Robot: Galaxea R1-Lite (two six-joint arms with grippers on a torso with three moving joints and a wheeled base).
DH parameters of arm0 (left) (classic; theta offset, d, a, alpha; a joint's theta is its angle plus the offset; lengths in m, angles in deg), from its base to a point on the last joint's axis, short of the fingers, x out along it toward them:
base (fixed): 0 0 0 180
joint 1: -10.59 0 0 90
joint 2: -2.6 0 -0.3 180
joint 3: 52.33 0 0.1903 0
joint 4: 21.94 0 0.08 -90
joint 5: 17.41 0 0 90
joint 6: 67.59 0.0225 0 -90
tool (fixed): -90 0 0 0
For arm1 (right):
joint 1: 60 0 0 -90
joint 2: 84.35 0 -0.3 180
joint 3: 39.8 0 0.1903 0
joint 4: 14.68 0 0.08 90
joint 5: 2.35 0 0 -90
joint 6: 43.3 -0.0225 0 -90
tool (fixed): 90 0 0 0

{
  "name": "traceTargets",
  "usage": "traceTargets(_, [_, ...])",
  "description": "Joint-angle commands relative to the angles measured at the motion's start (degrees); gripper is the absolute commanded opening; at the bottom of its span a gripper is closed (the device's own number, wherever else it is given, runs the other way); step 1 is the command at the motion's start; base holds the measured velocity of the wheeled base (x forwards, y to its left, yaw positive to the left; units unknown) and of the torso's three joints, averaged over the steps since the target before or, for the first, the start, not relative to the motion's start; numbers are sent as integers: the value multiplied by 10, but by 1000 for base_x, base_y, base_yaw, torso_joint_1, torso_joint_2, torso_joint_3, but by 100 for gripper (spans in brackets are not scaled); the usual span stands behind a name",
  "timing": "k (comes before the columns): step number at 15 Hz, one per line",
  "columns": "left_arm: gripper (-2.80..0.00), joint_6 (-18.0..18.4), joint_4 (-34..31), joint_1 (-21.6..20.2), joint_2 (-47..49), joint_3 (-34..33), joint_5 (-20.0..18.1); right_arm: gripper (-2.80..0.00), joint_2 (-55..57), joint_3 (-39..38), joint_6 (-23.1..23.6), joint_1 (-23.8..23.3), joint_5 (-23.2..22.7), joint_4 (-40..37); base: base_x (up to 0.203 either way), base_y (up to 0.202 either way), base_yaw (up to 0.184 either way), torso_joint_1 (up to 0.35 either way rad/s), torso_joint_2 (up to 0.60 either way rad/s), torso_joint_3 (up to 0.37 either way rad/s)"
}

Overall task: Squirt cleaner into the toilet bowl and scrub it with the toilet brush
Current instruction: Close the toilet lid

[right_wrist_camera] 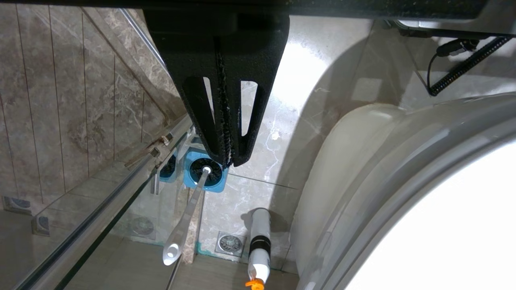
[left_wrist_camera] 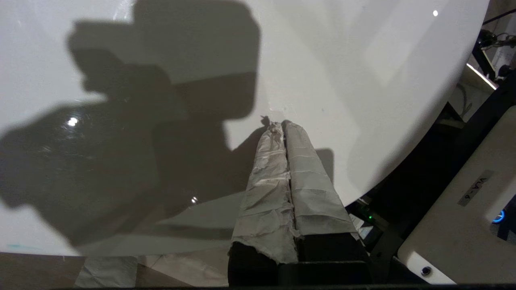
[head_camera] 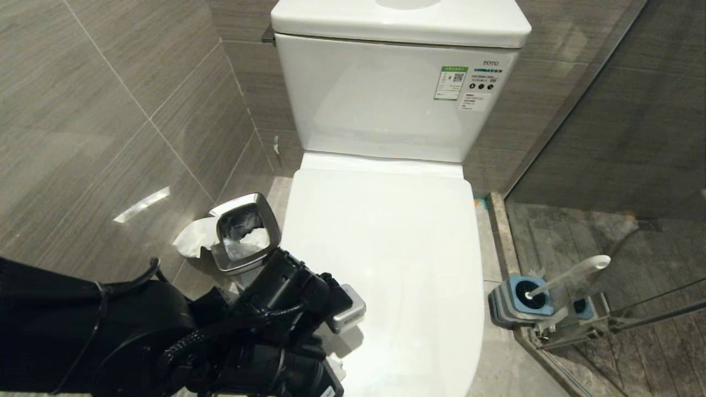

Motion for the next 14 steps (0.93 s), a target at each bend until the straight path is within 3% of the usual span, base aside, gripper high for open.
traceTargets(1, [-280, 1, 0, 0, 28, 0, 0, -280, 0, 0, 0, 0, 0, 0, 0, 0, 0, 0, 0, 0])
traceTargets(14, [-280, 0, 0, 0, 62, 0, 15, -280, 0, 0, 0, 0, 0, 0, 0, 0, 0, 0, 0, 0])
